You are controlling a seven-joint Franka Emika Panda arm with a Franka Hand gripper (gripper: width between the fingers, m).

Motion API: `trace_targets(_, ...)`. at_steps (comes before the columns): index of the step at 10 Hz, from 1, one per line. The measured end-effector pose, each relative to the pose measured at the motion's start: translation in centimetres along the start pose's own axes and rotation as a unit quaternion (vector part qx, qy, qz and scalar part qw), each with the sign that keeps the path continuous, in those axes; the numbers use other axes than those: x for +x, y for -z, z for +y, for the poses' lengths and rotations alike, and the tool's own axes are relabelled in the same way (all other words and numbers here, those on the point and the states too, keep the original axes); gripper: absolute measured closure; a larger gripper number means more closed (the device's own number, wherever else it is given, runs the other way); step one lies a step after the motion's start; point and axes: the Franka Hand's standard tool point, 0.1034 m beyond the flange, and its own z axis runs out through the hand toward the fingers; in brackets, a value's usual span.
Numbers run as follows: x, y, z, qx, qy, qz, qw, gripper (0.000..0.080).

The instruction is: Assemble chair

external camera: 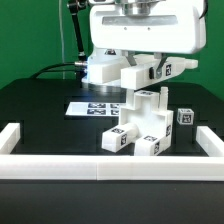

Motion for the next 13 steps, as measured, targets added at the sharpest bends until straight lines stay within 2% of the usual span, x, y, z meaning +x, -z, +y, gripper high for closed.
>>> trace_targets(3,-0.2,-0.2,-1.3,0.002,0.033,0.004,0.999,0.0509)
trace_targets(7,-0.2,-0.5,-1.1,0.0,0.047,0.002,0.999,0.0509)
trace_targets(10,-1.2,-0.9,-1.8,-0.002,0.05,0.001,0.999,0.0509)
trace_targets(13,-1.2,-1.3,-1.7,-0.006,0.057,-0.001,0.998,0.0509)
